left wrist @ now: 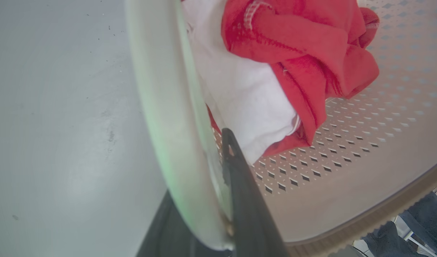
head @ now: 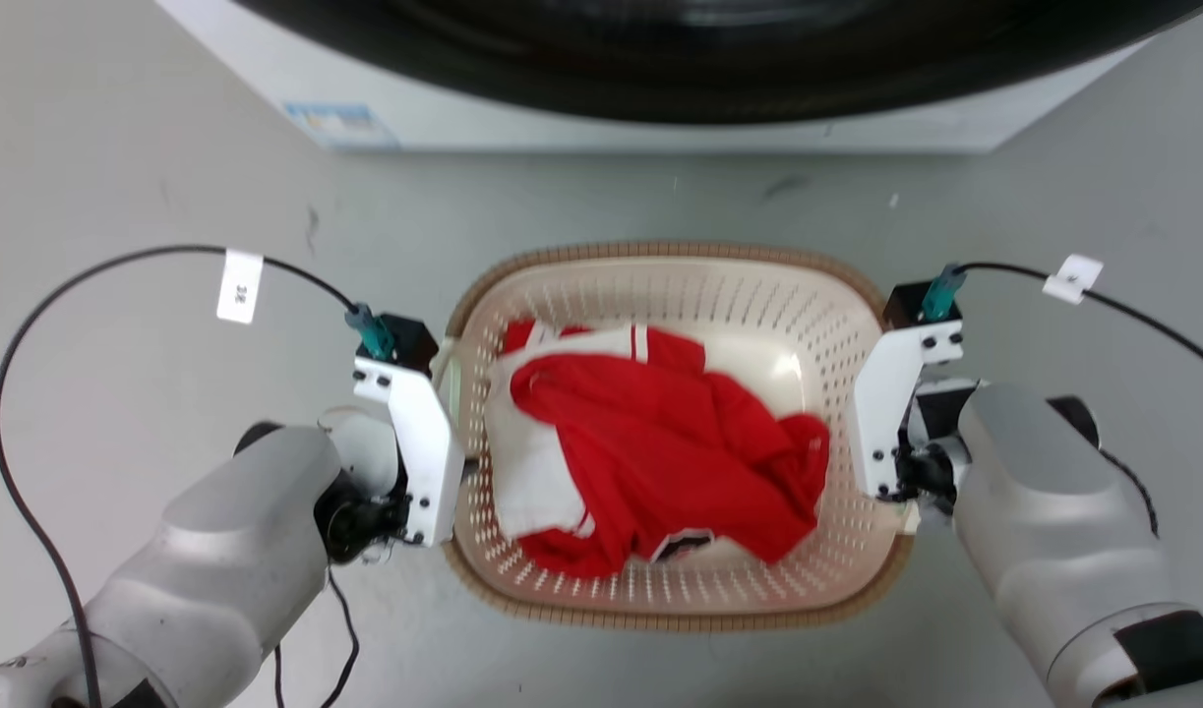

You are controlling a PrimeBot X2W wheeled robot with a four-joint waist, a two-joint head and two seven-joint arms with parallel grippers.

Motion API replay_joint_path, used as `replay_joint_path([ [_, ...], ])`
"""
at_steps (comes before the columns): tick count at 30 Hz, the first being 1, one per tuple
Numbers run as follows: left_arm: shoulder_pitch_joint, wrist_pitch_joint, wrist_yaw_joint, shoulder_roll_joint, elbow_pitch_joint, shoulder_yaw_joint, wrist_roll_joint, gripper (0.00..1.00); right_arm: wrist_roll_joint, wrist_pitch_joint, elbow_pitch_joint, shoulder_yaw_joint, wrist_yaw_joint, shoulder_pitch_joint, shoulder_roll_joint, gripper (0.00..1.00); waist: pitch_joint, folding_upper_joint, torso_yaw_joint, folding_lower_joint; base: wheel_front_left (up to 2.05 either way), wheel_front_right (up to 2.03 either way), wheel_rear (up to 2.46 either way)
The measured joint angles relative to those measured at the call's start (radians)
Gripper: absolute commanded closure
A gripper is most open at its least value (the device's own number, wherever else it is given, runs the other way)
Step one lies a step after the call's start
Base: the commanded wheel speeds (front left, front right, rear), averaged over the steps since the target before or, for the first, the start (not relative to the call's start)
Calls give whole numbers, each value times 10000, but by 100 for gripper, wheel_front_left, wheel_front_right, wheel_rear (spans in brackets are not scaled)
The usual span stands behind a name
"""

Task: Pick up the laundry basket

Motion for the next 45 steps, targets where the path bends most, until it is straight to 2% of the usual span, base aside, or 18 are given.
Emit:
replay_joint_path([
  [14, 885, 1814, 0, 594, -667, -431, -765, 100, 1687, 2393, -297, 1523, -2, 925, 42, 100, -2870, 0, -242, -1, 0, 0, 0],
  [26, 1628, 2892, -2, 918, -936, -493, -1427, 100, 2637, 3526, -692, 2525, -4, 1607, 58, 100, -4751, 0, -498, -3, 0, 0, 0],
  [34, 1794, 3388, 0, 938, -859, -512, -1674, 100, 3260, 3885, -903, 2917, -15, 1926, 46, 100, -5385, 0, -654, -3, 0, 0, 0],
  [45, 1767, 3708, 0, 899, -790, -518, -1845, 100, 3570, 4010, -642, 3089, -15, 1838, 40, 100, -5419, 0, -667, -2, 0, 0, 0],
])
